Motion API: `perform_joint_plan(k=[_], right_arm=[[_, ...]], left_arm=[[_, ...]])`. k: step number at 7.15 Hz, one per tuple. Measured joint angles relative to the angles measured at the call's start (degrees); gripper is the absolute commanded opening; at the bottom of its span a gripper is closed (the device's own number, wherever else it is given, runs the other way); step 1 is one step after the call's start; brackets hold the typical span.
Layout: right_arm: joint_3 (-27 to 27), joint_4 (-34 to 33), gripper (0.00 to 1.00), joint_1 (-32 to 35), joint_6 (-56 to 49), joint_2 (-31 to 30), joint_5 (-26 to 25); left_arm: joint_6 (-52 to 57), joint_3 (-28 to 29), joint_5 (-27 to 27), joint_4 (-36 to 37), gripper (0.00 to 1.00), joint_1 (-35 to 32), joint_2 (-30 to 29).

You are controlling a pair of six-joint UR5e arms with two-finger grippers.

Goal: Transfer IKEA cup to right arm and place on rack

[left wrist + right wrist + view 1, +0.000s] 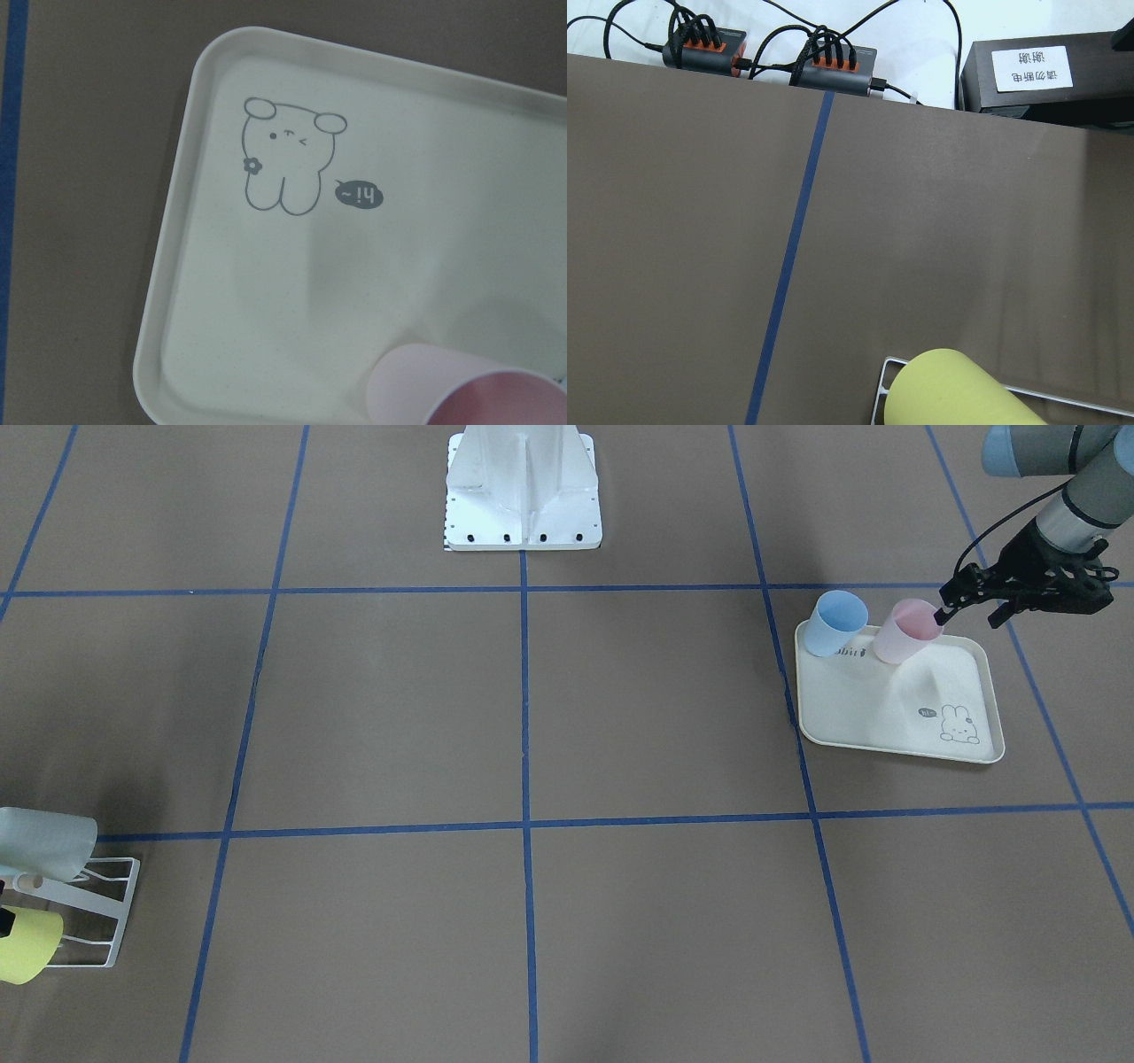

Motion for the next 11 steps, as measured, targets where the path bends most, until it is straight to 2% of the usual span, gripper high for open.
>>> perform_joint_plan(k=[1,2,4,6,8,9,11], right_arm=[[0.07,0.04,0.99,0.0,0.08,-0.27,-0.01],[0.1,0.08,0.99,0.0,0.11,-0.5,-0.01],[0.15,0.21,0.99,0.0,0.32,-0.92,-0.01],[0.55,0.41,0.99,0.0,0.93,-1.07,-0.01],[3.18,0.51,0.99,-0.11,5.4,-1.38,-0.04],[6.65,0.56,0.99,-0.55,10.42,-2.28,0.2],[17.95,0.68,0.99,-3.36,22.38,-6.99,1.16]], left_arm=[[-0.08,0.05,0.24,0.0,0.23,1.49,-0.36],[-0.14,0.26,0.32,0.0,0.0,2.52,-1.0],[-0.1,0.77,0.12,0.0,0.0,3.86,-1.75],[0.17,0.53,-3.39,0.0,0.0,3.11,-1.83],[0.55,0.33,-9.0,0.56,0.0,-5.79,-1.84],[0.41,-0.02,-11.13,2.18,0.0,-10.85,-3.41],[-2.68,-1.52,-13.42,6.43,0.0,-14.36,-9.79]])
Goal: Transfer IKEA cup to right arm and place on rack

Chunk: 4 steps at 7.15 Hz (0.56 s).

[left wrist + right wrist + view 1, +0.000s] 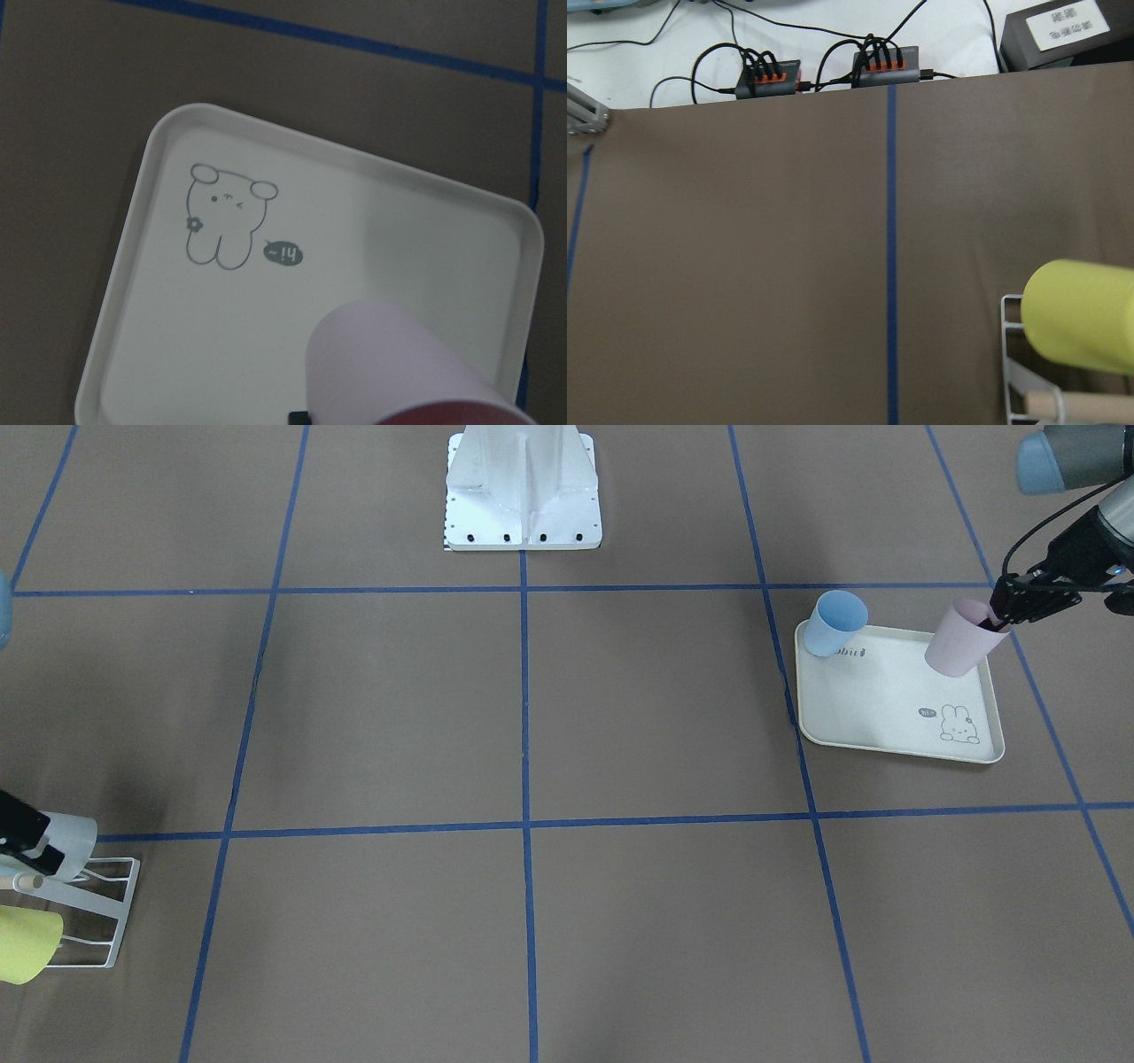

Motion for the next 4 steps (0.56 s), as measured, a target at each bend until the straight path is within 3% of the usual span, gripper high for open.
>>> perform_joint_plan(k=[2,4], right_arm=[[7.68,0.09,0.99,-2.36,9.51,-2.14,4.82],[12.37,4.55,0.99,-3.28,15.55,-4.12,13.76]], left_arm=[[-12.02,-0.81,-1.22,0.46,0.0,-0.3,-8.21],[-25.4,-1.26,-4.56,-2.09,0.0,0.97,-16.79]])
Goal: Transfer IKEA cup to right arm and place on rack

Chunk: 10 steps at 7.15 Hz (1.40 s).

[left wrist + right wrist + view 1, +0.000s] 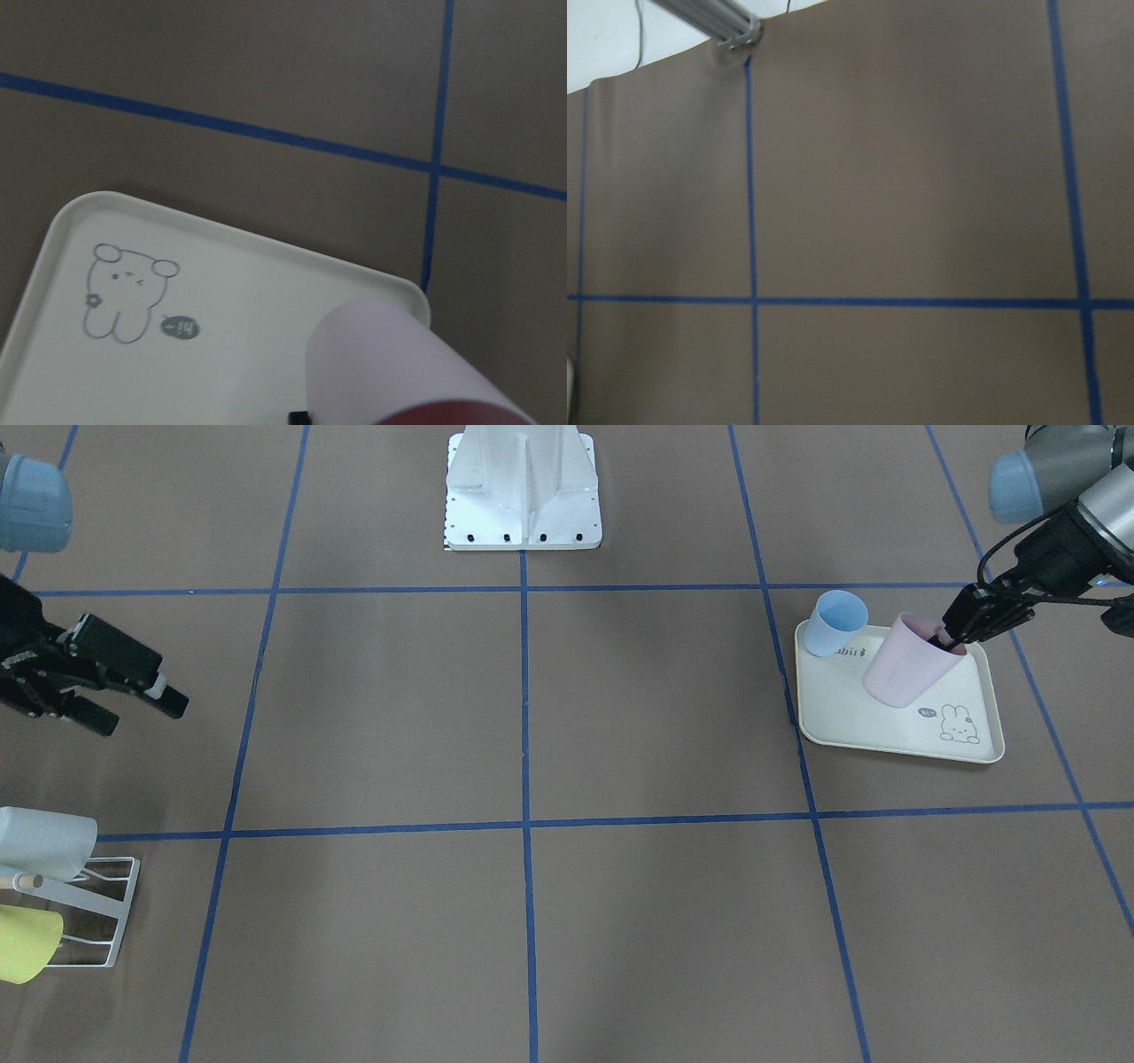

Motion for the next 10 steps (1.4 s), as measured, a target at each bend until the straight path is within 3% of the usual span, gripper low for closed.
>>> perform_joint_plan(k=[2,3,4,5,8,10], right_arm=[[1.0,16.54,0.99,-2.45,14.96,-1.47,4.67],[0.89,26.0,0.99,-4.22,24.27,-1.56,4.8],[1.08,31.34,0.99,-5.14,29.91,-1.36,4.64],[1.44,33.71,0.99,-5.51,32.76,-0.99,4.57],[2.32,35.06,0.99,-6.01,37.67,1.89,3.97],[3.0,36.28,0.99,-8.17,41.04,5.01,-2.16]], left_arm=[[-13.16,0.65,-1.0,-6.8,0.0,5.44,-7.39],[-20.56,1.02,-0.9,-9.77,0.0,7.61,-11.79],[-27.81,1.15,0.55,-12.7,0.0,9.63,-15.75],[-35.66,1.24,5.56,-18.16,0.0,12.76,-18.33],[-54.14,2.34,29.26,-39.96,0.0,26.22,-20.0],[-57.11,3.38,35.17,-44.99,0.0,29.47,-20.09]])
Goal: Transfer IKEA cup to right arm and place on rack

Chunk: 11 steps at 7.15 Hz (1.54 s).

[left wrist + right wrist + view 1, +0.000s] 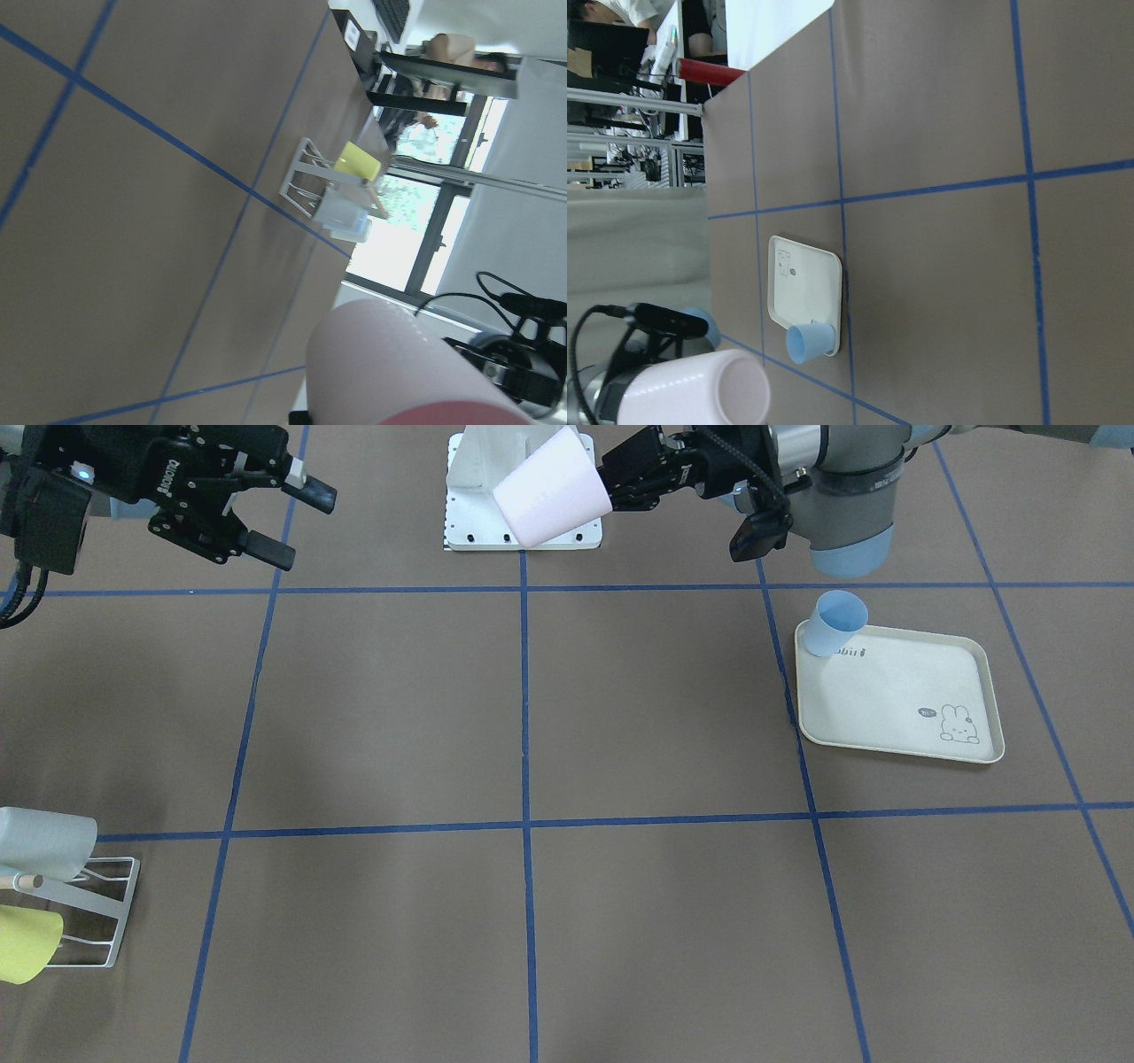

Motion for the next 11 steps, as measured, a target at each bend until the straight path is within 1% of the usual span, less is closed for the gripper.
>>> perform_joint_plan(k=[1,2,3,5,6,8,9,11], right_arm=[[0.29,3.16,0.99,-2.39,2.94,0.65,-5.85],[-0.18,7.06,0.99,-5.07,6.44,0.89,-10.38],[-0.71,9.87,0.99,-7.58,8.51,1.16,-12.71],[-1.35,16.57,0.99,-11.89,13.32,1.54,-16.65],[-1.61,19.06,0.99,-13.72,14.8,1.97,-17.63],[-1.86,23.73,0.99,-16.61,16.33,2.79,-20.59],[-2.03,25.78,0.99,-17.93,16.7,2.97,-22.69],[-3.18,29.83,0.99,-20.64,16.79,3.27,-27.0]], left_arm=[[-0.31,0.33,0.65,-0.56,0.0,0.32,-0.04],[-0.71,0.55,1.07,-0.9,0.0,0.38,-0.06],[-2.47,1.14,2.14,-2.69,0.0,0.47,-0.1],[-9.09,5.23,4.82,-13.09,0.0,0.7,-0.14],[-11.8,6.68,5.26,-17.16,0.0,1.04,-0.15],[-18.25,7.32,5.47,-23.05,0.0,2.06,-0.53],[-21.12,7.17,5.49,-24.83,0.0,2.75,-1.16],[-23.43,6.37,5.55,-26.11,0.0,4.87,-1.81]])
